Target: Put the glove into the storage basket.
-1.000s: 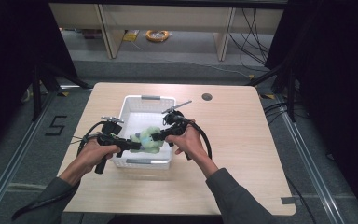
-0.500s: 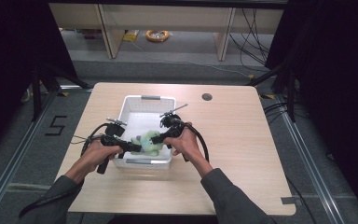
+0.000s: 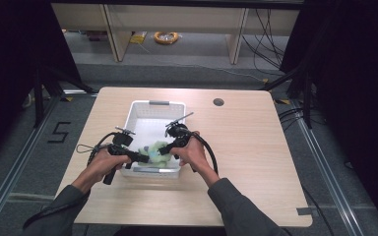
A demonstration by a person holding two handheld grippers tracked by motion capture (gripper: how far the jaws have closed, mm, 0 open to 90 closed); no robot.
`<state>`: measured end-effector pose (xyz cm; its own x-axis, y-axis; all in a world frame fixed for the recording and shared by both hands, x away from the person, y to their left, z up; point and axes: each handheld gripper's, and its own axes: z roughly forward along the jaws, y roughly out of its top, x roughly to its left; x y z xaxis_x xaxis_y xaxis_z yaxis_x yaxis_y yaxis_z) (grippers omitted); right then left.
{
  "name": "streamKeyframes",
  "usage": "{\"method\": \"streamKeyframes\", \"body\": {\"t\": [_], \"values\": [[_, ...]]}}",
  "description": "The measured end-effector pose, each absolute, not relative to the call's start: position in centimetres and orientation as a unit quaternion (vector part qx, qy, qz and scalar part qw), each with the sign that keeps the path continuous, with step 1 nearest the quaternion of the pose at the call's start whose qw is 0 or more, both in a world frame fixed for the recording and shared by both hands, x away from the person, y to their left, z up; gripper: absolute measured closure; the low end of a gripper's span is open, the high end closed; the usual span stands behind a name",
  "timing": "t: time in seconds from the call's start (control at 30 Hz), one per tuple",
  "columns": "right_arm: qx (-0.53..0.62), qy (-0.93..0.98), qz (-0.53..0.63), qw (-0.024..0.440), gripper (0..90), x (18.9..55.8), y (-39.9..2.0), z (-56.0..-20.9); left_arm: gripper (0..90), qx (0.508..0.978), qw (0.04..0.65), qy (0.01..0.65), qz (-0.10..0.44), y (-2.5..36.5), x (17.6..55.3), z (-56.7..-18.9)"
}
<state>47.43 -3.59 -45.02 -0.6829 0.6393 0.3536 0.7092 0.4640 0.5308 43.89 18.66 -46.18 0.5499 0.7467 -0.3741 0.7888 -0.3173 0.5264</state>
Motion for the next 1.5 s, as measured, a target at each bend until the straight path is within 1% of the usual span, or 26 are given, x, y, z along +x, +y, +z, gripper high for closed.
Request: {"method": "streamKeyframes", "body": {"t": [0.03,0.07,0.3,0.37,0.47,0.5,0.63,0.67,0.7,0.77,0.8,0.97,1.17,1.27,1.43,1.5], "values": [[-0.392,-0.855,-0.335,0.053,73.2,47.4,-3.5,-45.1,67.9,0.811,0.339,0.476,-0.027,18.6,43.9,-46.2],[-0.396,-0.855,-0.332,0.052,73.1,47.4,-3.4,-45.1,67.4,0.823,0.325,0.465,-0.025,18.8,44.0,-46.1],[-0.396,-0.860,-0.319,0.043,72.8,47.3,-3.2,-45.1,65.3,0.827,0.314,0.466,-0.022,18.5,44.0,-46.3],[-0.393,-0.863,-0.315,0.040,72.6,47.2,-3.0,-45.1,60.4,0.831,0.306,0.465,-0.016,18.5,44.0,-46.4],[-0.393,-0.864,-0.312,0.038,72.2,47.1,-3.0,-45.1,59.8,0.830,0.308,0.464,-0.018,18.6,44.1,-46.4],[-0.392,-0.865,-0.311,0.033,71.2,47.1,-3.0,-45.1,57.9,0.827,0.309,0.469,-0.012,18.5,44.1,-46.4],[-0.397,-0.863,-0.310,0.034,69.7,47.0,-3.0,-45.1,56.2,0.827,0.307,0.470,-0.012,18.5,44.1,-46.4],[-0.398,-0.864,-0.306,0.033,69.5,46.9,-3.0,-45.1,54.5,0.828,0.307,0.469,-0.010,18.6,44.1,-46.3],[-0.383,-0.872,-0.306,0.021,69.4,47.1,-3.1,-45.2,54.2,0.829,0.307,0.467,-0.005,18.6,44.0,-46.1],[-0.380,-0.873,-0.306,0.020,69.4,47.0,-3.1,-45.1,53.4,0.828,0.308,0.469,-0.001,18.5,44.0,-46.0],[-0.394,-0.868,-0.301,0.026,69.3,46.8,-3.1,-45.0,52.3,0.827,0.307,0.470,0.000,18.6,44.0,-45.9],[-0.393,-0.871,-0.294,0.020,67.7,46.6,-3.0,-45.0,50.5,0.828,0.306,0.470,0.007,18.3,43.8,-45.6],[-0.391,-0.873,-0.290,0.012,62.1,46.6,-3.0,-45.0,48.5,0.821,0.310,0.479,0.008,18.4,44.0,-45.7],[-0.386,-0.876,-0.290,-0.003,58.2,46.8,-3.2,-44.6,47.3,0.814,0.313,0.488,0.016,18.4,43.9,-45.5],[-0.385,-0.875,-0.294,-0.007,55.0,46.8,-3.6,-43.7,45.0,0.811,0.318,0.491,0.017,18.4,43.8,-45.3],[-0.386,-0.874,-0.295,-0.008,55.0,46.8,-3.6,-43.6,44.7,0.809,0.318,0.494,0.018,18.4,43.8,-45.3]]}}
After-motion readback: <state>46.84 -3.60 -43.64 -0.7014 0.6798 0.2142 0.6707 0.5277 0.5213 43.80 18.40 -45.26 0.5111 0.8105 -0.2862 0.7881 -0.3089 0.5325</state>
